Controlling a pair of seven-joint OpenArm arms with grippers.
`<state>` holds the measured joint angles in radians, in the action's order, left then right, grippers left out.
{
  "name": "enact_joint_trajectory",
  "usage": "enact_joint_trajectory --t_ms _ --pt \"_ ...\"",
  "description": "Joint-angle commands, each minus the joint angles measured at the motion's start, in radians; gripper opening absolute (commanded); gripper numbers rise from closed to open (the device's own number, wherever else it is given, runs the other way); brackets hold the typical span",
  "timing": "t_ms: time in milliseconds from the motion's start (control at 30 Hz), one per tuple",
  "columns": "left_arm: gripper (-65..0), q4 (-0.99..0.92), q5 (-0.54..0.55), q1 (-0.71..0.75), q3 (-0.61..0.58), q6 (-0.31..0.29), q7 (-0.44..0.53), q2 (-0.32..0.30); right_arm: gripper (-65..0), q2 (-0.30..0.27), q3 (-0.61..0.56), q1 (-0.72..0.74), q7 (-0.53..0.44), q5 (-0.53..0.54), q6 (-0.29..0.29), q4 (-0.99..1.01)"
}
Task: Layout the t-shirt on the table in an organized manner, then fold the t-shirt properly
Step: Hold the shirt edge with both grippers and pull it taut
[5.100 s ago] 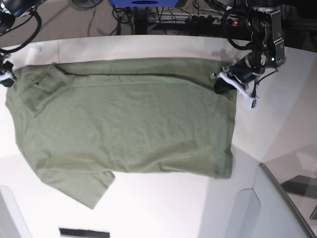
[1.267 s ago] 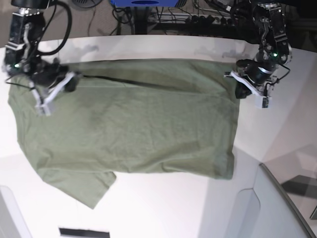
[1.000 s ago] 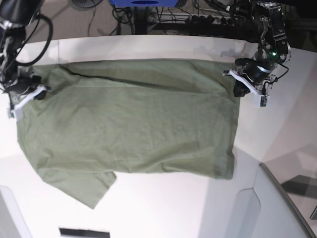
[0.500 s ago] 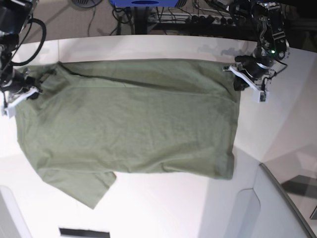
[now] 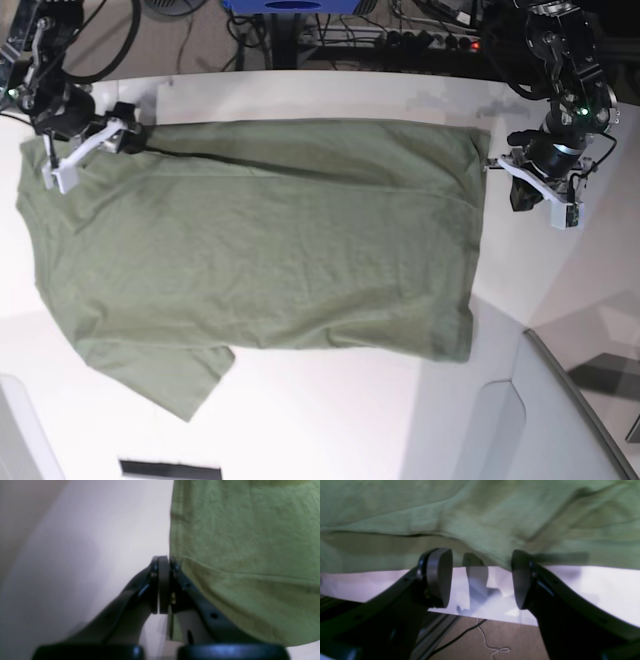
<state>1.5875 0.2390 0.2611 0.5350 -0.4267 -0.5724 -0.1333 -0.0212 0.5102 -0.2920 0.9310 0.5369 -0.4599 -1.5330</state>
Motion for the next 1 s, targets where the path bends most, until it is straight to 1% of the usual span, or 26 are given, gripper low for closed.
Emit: enact_joint_trajectory --t_ms 0,300,567,600,700,967 --pt "-65.0 0.018 0.010 0.005 0.004 -0.007 0.019 -0.012 -29.4 -0.012 0.005 0.001 -0.022 0.016 -0.001 -0.016" --pt "-65.0 0.017 0.010 0.011 0.004 -0.007 0.019 -0.010 -29.4 -0.015 0.012 0.001 -0.022 0.016 -0.001 -0.016" --pt "-65.0 0.017 0.010 0.013 0.004 -0.007 0.019 -0.010 -29.4 -0.010 0.015 -0.042 -0.023 0.018 0.000 -0.022" --pt "-65.0 0.017 0.010 0.013 0.004 -0.007 0.019 -0.010 -29.4 -0.010 0.029 -0.043 -0.023 0.021 0.000 -0.022" --pt "-65.0 0.017 0.010 0.013 0.004 -0.007 0.019 -0.010 -29.4 -0.009 0.054 -0.037 -0.023 0.019 0.000 -0.010" --pt "-65.0 0.017 0.010 0.013 0.004 -0.007 0.019 -0.009 -29.4 -0.009 0.049 -0.014 -0.023 0.024 0.000 0.004"
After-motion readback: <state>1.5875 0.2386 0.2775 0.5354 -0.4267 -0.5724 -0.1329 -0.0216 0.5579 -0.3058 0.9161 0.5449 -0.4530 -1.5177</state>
